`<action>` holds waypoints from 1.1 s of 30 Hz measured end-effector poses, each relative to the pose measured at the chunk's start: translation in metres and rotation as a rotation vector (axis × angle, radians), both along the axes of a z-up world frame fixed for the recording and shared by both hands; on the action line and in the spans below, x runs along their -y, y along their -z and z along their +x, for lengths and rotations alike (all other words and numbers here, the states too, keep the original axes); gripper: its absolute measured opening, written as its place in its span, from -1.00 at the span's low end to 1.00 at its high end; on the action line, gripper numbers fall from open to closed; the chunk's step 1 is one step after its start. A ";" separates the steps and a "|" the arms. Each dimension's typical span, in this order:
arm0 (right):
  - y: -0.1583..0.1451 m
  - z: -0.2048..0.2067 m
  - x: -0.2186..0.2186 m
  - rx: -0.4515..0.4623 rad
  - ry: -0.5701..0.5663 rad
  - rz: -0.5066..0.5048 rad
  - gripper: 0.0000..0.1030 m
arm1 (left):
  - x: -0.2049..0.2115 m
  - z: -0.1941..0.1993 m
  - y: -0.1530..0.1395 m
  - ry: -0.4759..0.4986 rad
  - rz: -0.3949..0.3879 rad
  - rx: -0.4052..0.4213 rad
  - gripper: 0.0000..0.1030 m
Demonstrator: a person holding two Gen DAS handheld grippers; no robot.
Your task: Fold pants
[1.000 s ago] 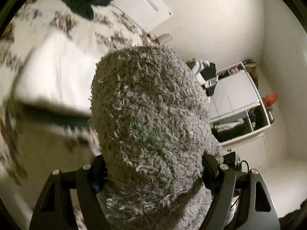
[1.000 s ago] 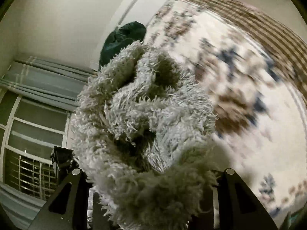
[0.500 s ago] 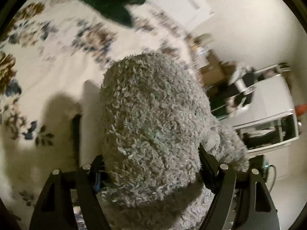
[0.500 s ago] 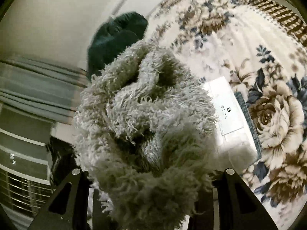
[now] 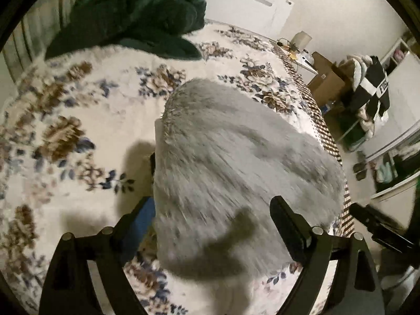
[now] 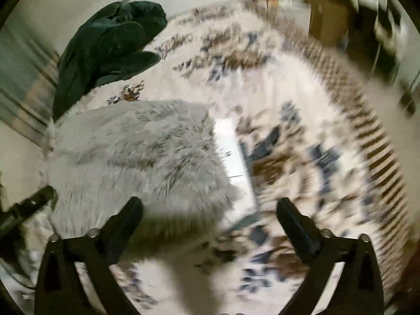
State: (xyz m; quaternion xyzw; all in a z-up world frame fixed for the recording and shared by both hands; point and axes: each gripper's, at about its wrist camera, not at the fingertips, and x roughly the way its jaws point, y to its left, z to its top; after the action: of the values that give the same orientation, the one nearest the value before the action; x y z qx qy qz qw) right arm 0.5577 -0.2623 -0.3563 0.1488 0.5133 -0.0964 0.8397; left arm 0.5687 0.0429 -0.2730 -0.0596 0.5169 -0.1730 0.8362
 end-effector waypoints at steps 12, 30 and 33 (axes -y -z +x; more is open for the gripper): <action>-0.145 -0.151 -0.035 0.170 -0.027 -0.180 1.00 | 0.014 -0.135 -0.119 -0.065 0.094 0.227 0.74; -0.341 -0.385 -0.057 0.416 -0.139 -0.211 1.00 | 0.019 -0.323 -0.245 -0.178 0.130 0.419 0.74; -0.363 -0.415 -0.061 0.437 -0.152 -0.204 1.00 | 0.016 -0.338 -0.255 -0.190 0.125 0.438 0.74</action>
State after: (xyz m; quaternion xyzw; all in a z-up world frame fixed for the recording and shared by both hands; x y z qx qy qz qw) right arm 0.1429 -0.2012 0.0068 0.0416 0.3168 -0.0496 0.9463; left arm 0.2310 0.0271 -0.0177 -0.0172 0.3251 -0.0699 0.9429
